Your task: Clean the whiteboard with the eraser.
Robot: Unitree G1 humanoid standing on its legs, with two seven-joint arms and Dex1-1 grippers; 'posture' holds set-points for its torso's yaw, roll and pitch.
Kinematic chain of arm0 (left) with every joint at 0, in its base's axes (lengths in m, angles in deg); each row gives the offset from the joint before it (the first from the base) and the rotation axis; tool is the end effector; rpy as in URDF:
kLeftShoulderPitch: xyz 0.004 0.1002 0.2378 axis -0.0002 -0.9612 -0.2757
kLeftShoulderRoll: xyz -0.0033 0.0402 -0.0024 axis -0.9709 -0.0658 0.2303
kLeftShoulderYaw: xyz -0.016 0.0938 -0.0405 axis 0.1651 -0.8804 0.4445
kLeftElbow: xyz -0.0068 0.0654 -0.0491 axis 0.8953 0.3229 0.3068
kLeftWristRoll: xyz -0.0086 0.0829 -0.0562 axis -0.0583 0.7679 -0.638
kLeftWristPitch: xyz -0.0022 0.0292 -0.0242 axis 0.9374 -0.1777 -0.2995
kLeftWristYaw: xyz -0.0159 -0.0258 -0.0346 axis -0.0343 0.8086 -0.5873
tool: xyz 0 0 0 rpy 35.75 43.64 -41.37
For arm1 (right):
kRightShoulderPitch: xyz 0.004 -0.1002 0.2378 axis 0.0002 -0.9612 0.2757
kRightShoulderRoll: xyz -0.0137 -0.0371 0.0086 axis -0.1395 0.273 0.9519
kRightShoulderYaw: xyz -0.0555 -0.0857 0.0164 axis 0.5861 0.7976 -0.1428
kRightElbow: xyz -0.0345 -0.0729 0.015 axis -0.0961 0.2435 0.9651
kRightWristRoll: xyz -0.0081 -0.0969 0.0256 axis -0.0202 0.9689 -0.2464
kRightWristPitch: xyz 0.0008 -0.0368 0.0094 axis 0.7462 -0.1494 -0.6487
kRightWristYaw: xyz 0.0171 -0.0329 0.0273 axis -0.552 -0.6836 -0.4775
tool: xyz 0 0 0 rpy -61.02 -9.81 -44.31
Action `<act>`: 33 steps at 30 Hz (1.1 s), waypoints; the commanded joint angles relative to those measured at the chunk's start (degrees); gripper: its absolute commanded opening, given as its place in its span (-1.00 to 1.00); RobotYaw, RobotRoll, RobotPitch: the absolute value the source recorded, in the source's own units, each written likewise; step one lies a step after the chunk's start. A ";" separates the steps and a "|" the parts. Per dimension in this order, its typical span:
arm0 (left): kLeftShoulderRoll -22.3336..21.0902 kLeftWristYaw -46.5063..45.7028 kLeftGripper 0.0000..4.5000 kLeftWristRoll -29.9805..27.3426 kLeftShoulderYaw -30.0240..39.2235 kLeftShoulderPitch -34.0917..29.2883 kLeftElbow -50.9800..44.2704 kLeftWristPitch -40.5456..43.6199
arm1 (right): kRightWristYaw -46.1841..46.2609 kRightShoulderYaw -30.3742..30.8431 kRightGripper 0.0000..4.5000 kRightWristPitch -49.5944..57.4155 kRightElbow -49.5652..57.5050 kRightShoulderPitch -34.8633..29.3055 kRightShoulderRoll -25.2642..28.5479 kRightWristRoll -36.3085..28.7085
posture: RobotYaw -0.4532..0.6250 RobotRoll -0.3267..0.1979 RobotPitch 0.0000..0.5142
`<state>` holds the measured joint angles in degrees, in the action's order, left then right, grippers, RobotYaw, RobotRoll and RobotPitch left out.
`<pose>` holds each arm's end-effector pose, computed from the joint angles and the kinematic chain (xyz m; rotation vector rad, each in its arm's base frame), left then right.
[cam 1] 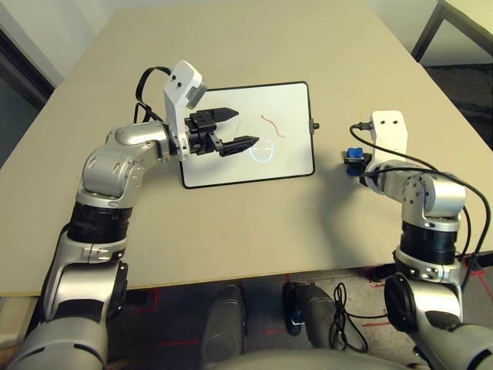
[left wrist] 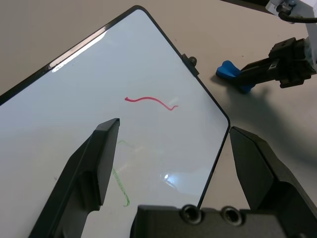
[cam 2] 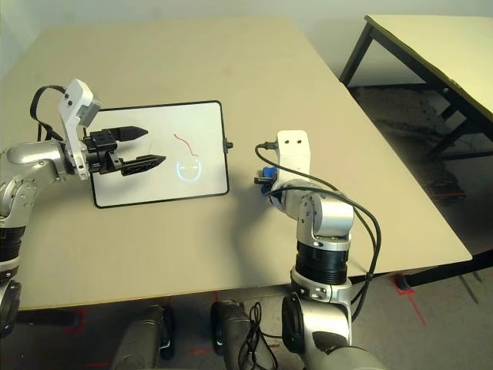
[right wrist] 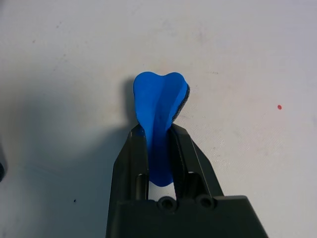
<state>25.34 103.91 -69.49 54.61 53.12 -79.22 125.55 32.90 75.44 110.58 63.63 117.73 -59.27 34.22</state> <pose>0.2860 0.2165 0.2264 0.2715 0.0807 -0.9327 0.2726 -0.1746 0.1708 0.0089 0.5479 -0.0203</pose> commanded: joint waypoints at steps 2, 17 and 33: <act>-0.29 -0.13 1.00 -0.53 0.55 -0.01 -0.63 0.44 | -0.43 1.00 -0.76 -2.99 -2.68 -0.03 1.35 1.10 | -0.07 0.25 -0.34; -0.84 0.36 1.00 0.29 -0.26 0.49 1.42 0.49 | -18.73 7.88 -0.77 -17.35 -7.81 17.64 7.26 -6.26 | -0.10 0.25 -0.46; -5.11 0.36 1.00 0.52 0.14 -1.74 -1.13 3.98 | -27.29 19.62 -0.81 -27.47 -13.56 12.03 3.23 -5.41 | 0.00 0.25 -0.45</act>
<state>20.65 104.37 -68.58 54.22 52.12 -79.00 128.74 6.56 93.57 85.20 52.10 131.15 -55.90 28.16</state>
